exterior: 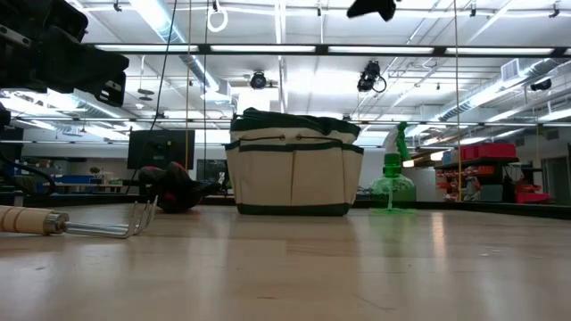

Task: Pick & Place Garden tools in Gardening bag
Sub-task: Put the white spray bottle into the gardening bag

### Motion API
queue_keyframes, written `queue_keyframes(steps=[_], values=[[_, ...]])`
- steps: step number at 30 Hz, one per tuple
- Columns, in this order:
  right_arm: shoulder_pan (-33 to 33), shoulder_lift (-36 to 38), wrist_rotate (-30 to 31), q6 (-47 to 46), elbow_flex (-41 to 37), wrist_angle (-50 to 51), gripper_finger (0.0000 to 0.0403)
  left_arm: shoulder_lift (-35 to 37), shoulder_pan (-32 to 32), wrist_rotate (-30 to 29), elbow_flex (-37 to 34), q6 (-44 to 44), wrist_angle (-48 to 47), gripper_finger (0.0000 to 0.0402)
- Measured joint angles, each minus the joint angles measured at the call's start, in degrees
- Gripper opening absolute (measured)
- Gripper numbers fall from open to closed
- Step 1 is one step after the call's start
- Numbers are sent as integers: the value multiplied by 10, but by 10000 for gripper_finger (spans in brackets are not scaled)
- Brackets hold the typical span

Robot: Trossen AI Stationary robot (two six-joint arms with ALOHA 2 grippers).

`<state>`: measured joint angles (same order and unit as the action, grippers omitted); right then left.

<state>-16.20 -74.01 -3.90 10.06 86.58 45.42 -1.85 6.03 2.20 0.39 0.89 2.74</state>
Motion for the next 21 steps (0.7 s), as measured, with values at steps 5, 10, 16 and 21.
queue_keyframes(steps=[5, 10, 16, 21], values=[[-29, 20, 0, -13, -60, -19, 0, 0, 0, 0, 0, 0, 0, 21], [-57, 43, 0, -27, -113, -50, 0, 0, 0, 0, 0, 0, 0, 21], [-86, 65, 0, -36, -163, -61, 0, 0, 0, 0, 0, 0, 0, 21], [-108, 76, 0, -51, -198, -67, 0, 0, 0, 0, 0, 0, 0, 21]])
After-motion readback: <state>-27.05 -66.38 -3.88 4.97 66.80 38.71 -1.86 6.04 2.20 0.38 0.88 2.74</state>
